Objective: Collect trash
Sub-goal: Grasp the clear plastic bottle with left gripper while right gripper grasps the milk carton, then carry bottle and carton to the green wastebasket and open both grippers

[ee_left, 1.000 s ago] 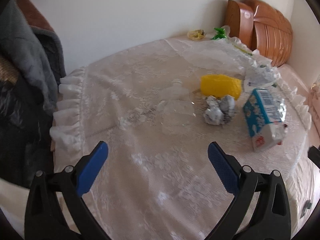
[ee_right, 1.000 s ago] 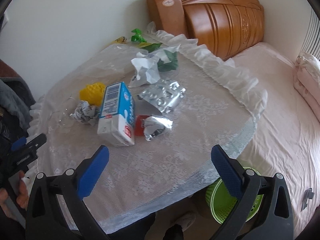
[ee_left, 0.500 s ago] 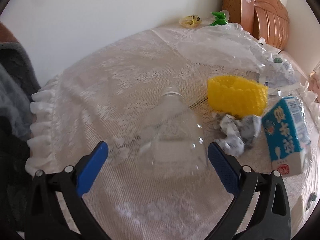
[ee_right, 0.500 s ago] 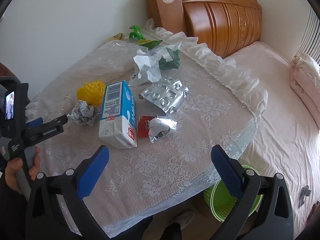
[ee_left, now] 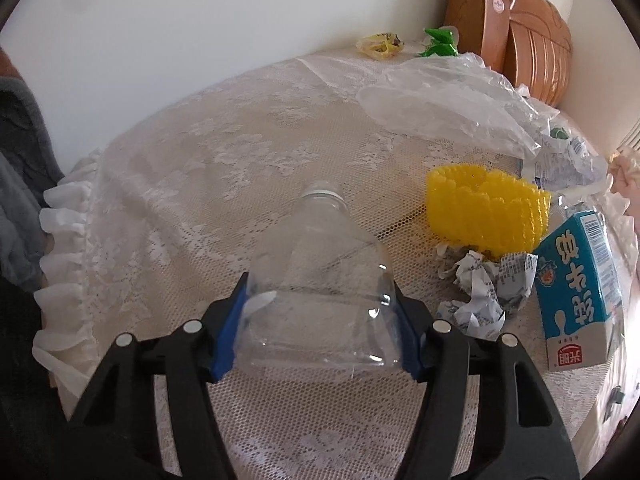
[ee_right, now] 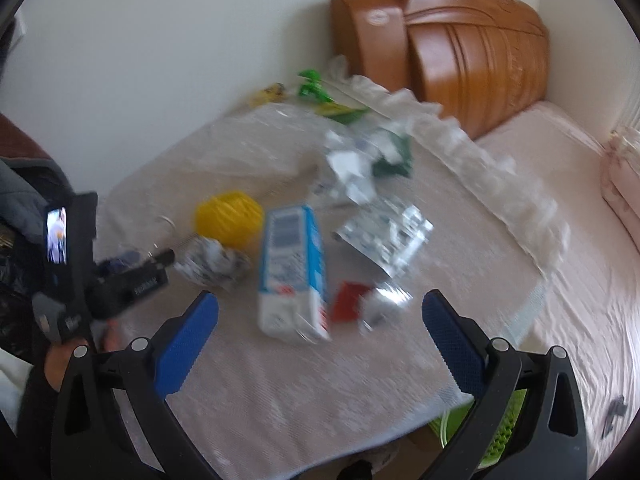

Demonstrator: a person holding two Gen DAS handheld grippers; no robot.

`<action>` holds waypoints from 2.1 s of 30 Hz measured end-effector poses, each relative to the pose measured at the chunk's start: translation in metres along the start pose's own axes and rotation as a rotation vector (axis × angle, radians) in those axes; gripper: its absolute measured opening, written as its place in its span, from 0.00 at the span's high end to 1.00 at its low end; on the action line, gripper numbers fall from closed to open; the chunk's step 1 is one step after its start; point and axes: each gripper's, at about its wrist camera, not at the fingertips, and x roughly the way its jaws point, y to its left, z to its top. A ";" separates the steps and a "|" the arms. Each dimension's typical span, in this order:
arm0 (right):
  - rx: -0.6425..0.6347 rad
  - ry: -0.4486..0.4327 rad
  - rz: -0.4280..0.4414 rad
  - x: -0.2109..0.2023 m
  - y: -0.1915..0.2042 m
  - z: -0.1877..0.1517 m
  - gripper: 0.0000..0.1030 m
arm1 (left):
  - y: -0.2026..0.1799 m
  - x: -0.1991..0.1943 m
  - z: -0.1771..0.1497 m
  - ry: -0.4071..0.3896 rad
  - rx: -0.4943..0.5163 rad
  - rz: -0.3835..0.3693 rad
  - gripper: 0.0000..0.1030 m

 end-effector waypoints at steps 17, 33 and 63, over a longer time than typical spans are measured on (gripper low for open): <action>-0.129 0.187 -0.091 0.096 0.033 0.022 0.32 | 0.019 -0.051 -0.036 -0.020 -0.025 -0.062 0.41; 0.112 0.102 0.143 0.020 -0.017 -0.003 0.59 | -0.041 -0.100 -0.041 -0.092 0.200 -0.137 0.41; 0.550 0.147 -0.267 -0.123 -0.421 -0.258 0.58 | -0.523 -0.077 -0.226 0.129 0.792 -0.432 0.19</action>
